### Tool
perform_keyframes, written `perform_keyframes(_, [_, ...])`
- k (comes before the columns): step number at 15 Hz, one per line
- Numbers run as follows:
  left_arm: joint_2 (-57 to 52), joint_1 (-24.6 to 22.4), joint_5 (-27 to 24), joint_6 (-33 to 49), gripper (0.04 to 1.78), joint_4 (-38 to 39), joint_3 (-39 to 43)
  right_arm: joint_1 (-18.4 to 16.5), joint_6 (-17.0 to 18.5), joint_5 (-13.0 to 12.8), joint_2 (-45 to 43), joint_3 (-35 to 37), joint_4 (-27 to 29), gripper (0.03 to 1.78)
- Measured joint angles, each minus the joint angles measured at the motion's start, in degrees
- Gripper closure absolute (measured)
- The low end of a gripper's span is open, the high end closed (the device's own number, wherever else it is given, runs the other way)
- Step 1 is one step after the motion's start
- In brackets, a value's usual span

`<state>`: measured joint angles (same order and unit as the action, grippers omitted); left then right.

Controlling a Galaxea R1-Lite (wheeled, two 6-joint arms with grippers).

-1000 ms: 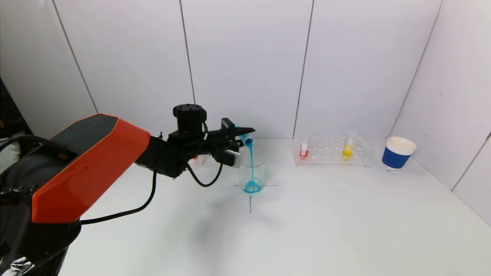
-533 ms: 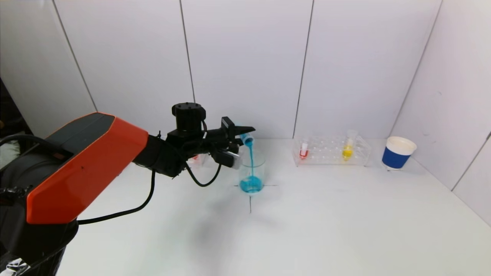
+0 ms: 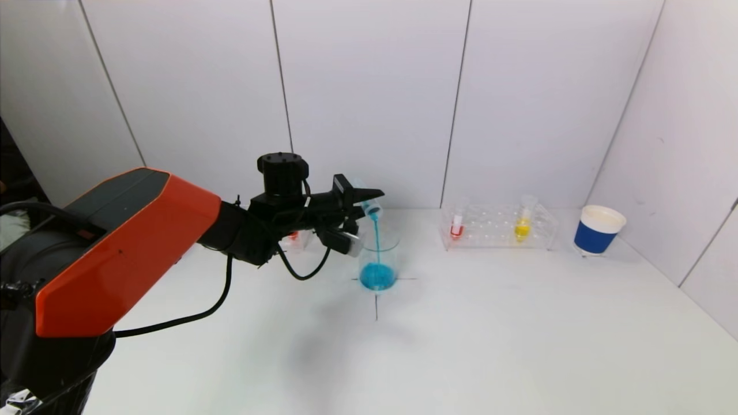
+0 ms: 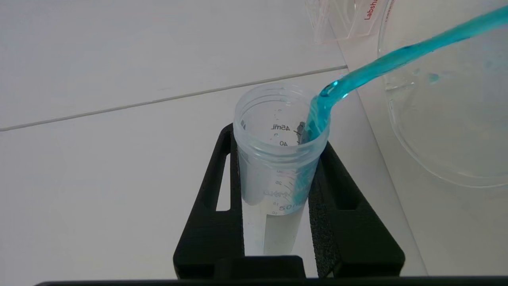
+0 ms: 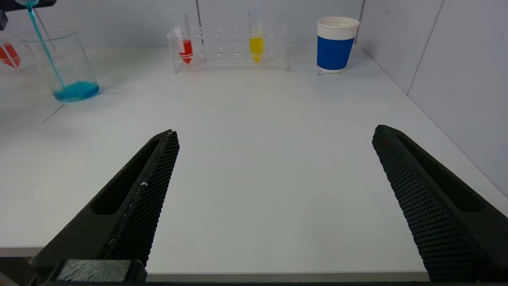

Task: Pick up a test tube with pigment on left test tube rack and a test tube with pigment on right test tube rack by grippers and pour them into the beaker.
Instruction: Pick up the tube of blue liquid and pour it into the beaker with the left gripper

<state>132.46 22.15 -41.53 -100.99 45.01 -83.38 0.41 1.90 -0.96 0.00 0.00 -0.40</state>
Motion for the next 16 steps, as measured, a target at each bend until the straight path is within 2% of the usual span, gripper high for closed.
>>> perform_keyframes(16, [-0.66, 0.11, 0.02, -2.32, 1.35, -0.02, 0.50, 0.00, 0.02, 0.00, 0.00, 0.00, 0.00, 0.04])
